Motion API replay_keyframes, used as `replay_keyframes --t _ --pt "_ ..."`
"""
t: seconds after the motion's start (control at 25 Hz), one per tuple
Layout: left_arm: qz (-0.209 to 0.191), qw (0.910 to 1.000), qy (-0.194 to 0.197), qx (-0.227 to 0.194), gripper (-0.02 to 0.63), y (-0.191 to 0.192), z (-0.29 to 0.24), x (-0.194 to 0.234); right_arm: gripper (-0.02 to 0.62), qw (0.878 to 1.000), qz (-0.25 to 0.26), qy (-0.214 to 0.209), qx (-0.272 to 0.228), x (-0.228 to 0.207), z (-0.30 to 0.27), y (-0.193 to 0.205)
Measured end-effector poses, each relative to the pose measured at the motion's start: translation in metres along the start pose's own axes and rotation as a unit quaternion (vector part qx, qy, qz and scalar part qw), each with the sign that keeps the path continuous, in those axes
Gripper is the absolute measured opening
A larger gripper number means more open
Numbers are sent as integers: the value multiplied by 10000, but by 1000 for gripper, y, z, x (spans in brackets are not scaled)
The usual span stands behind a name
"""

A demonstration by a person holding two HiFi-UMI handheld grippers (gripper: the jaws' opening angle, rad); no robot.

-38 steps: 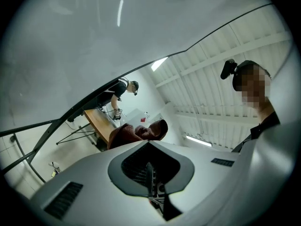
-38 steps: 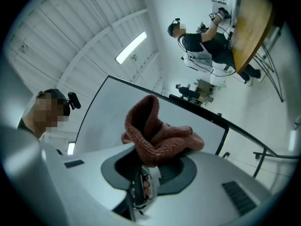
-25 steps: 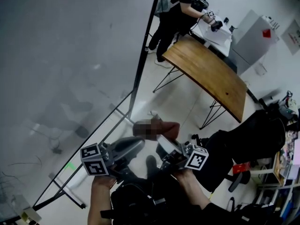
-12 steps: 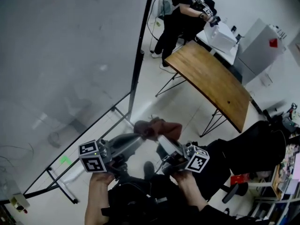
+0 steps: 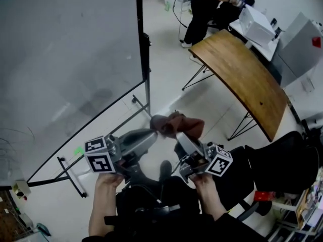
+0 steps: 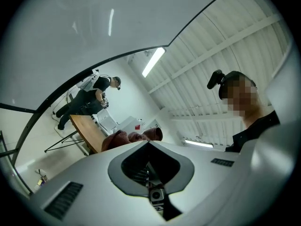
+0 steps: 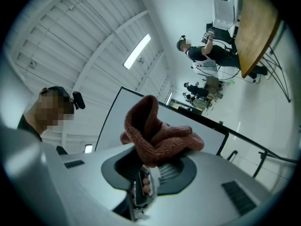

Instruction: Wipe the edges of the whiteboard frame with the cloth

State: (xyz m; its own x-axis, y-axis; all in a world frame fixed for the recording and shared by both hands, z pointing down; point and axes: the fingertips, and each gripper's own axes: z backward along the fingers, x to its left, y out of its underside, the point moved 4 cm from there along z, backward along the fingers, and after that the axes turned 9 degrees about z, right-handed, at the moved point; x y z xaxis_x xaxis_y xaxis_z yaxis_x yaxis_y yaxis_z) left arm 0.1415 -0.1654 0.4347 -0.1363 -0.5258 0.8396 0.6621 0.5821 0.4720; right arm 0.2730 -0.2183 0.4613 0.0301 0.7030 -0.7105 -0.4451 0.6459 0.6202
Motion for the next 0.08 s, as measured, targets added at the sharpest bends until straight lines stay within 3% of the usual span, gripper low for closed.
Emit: replay_keyframes --t 0.08 --pt "9 10000 -63 -8 -4 7 -12 4 86 10000 -18 -23 45 -9 10 -8"
